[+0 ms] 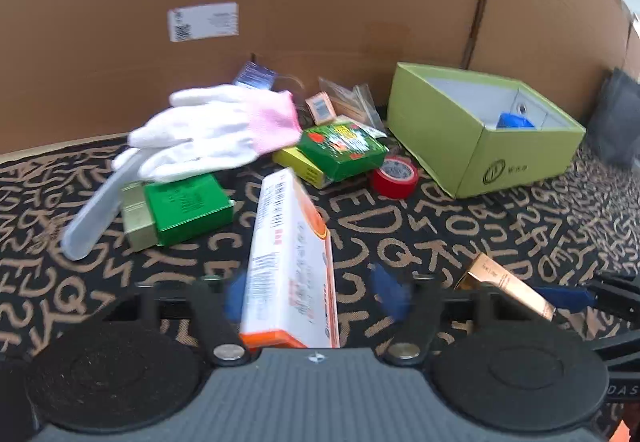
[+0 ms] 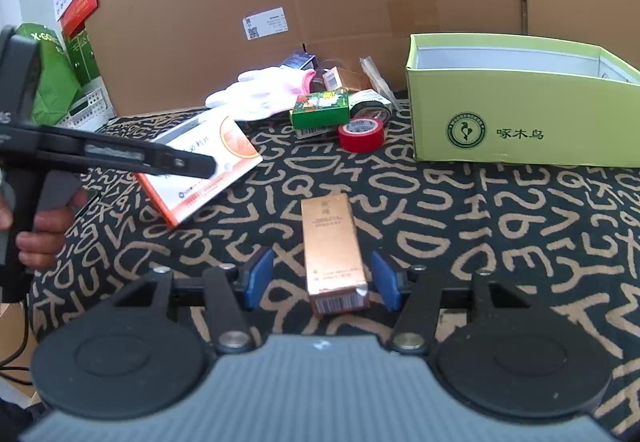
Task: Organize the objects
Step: 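Carry both boxes over the green shoebox and release them inside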
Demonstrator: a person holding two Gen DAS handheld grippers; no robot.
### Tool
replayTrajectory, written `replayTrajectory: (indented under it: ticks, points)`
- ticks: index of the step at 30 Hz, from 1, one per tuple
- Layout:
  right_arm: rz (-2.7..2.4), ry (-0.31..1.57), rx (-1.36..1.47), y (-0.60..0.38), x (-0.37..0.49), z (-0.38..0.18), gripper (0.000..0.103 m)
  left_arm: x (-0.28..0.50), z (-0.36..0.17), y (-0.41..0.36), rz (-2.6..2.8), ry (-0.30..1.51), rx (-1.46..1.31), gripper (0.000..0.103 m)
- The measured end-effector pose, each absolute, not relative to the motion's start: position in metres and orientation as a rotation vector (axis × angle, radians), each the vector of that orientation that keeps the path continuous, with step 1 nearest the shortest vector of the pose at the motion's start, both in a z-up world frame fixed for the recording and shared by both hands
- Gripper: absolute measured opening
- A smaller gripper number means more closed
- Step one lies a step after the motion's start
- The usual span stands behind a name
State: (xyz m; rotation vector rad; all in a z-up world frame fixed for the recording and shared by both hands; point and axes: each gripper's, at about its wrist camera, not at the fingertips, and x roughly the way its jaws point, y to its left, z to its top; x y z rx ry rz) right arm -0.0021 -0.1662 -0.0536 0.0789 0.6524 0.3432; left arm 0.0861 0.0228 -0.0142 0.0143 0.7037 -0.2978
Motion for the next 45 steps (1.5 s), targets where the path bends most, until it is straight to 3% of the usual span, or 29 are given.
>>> replayTrajectory:
  ticks: [1, 5, 8, 10, 11, 12, 13, 22, 35, 45]
  points:
    - [0.339, 0.652, 0.07, -0.165, 0.0, -0.054, 0.054, 0.09, -0.016, 0.021, -0.305, 0.727, 0.01, 0.035]
    - [0.325, 0.655, 0.027, -0.156, 0.007, -0.057, 0.054, 0.089, -0.023, 0.014, -0.324, 0.742, -0.005, 0.035]
    - [0.312, 0.662, -0.005, -0.151, 0.012, -0.061, 0.054, 0.086, -0.025, 0.009, -0.282, 0.724, 0.034, 0.048]
    - [0.307, 0.656, -0.022, -0.15, 0.014, -0.065, 0.049, 0.086, -0.026, 0.008, -0.274, 0.719, 0.055, 0.047]
    - [0.297, 0.65, -0.038, -0.149, 0.014, -0.065, 0.042, 0.087, -0.027, 0.008, -0.28, 0.729, 0.065, 0.04]
    - [0.293, 0.647, -0.047, -0.149, 0.014, -0.065, 0.036, 0.088, -0.027, 0.008, -0.288, 0.741, 0.067, 0.018]
    - [0.294, 0.645, -0.038, -0.151, 0.013, -0.065, 0.031, 0.088, -0.028, 0.008, -0.29, 0.753, 0.064, 0.018]
    - [0.338, 0.612, 0.105, -0.195, 0.0, -0.048, 0.031, 0.072, 0.008, -0.014, -0.415, 0.665, 0.04, 0.018]
    - [0.08, 0.333, 0.03, -0.271, 0.032, 0.044, 0.031, 0.133, 0.087, -0.107, -0.604, 0.525, -0.096, 0.018]
    - [-0.125, 0.433, -0.028, -0.328, 0.139, 0.029, 0.031, 0.219, 0.045, -0.164, -0.509, 0.66, -0.231, 0.018]
